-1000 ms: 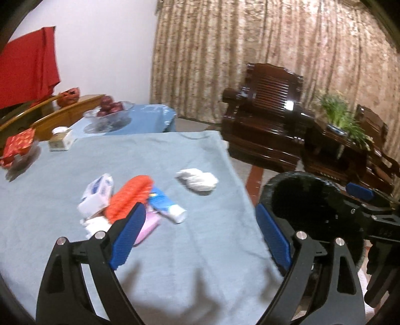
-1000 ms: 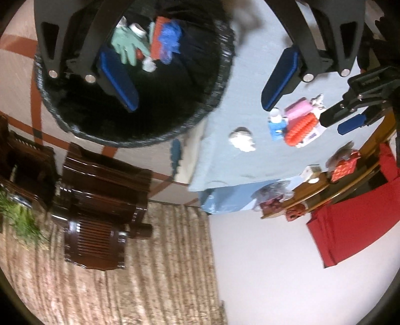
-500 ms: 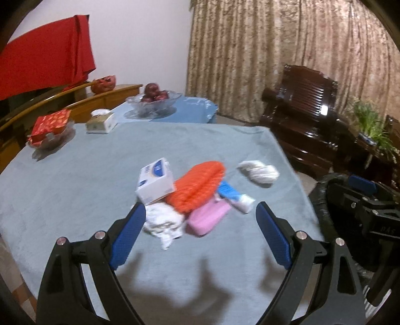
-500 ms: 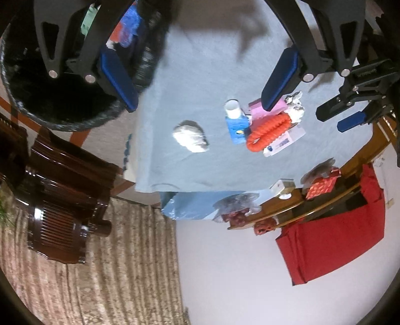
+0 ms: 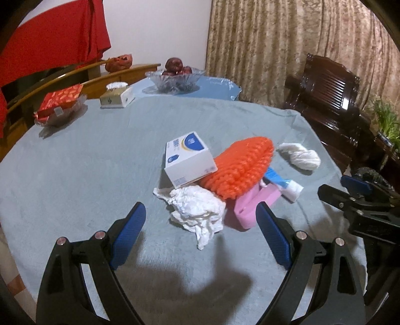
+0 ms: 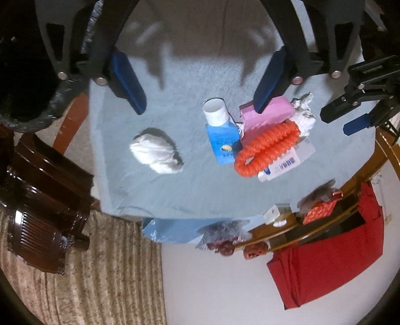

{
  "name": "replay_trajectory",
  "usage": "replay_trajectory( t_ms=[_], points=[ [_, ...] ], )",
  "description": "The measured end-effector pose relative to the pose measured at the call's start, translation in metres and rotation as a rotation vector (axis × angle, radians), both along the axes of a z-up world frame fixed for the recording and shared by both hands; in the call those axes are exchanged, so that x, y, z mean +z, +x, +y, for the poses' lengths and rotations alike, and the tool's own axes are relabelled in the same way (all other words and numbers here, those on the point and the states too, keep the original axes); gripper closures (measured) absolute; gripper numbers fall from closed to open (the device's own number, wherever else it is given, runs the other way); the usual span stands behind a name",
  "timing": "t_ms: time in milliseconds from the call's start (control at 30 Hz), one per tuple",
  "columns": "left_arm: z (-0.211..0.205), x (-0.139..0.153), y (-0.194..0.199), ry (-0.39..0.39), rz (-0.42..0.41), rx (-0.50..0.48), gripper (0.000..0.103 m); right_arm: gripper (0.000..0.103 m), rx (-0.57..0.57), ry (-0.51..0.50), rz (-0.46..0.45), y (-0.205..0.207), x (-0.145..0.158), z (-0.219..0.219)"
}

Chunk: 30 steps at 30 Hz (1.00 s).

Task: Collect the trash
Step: 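Move both open tools back over the remaining trash on the table, then grasp the white crumpled tissue with the left tool while the right tool grasps the blue tube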

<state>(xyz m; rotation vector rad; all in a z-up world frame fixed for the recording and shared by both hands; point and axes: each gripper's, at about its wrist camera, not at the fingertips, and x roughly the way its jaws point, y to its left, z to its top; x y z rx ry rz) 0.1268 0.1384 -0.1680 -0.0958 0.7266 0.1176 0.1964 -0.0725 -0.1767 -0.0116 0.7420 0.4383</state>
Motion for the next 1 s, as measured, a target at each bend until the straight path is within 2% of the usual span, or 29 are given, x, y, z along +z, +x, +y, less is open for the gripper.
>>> replay_trajectory(
  t_ms=[200, 400, 567, 767, 867, 933, 1000],
  points=[
    [0.008, -0.014, 0.016, -0.02, 0.032, 0.009, 0.02, 0.041, 0.038, -0.01, 0.05, 0.017, -0.016, 0.014],
    [0.012, -0.022, 0.026, -0.038, 0.051, 0.01, 0.026, 0.051, 0.063, -0.018, 0.085, 0.029, -0.026, 0.025],
    [0.018, -0.029, 0.031, -0.051, 0.067, 0.019, 0.032, 0.055, 0.082, -0.02, 0.11, 0.038, -0.031, 0.031],
    [0.02, -0.038, 0.035, -0.069, 0.095, 0.019, 0.032, 0.057, 0.091, -0.02, 0.123, 0.046, -0.035, 0.041],
    [0.021, -0.041, 0.038, -0.076, 0.113, 0.021, 0.033, 0.061, 0.094, -0.025, 0.124, 0.05, -0.035, 0.046],
    [0.023, -0.043, 0.039, -0.085, 0.119, 0.019, 0.036, 0.063, 0.088, -0.023, 0.128, 0.052, -0.035, 0.047],
    [0.024, -0.043, 0.039, -0.104, 0.121, 0.011, 0.045, 0.064, 0.084, -0.019, 0.131, 0.053, -0.035, 0.046]
  ],
)
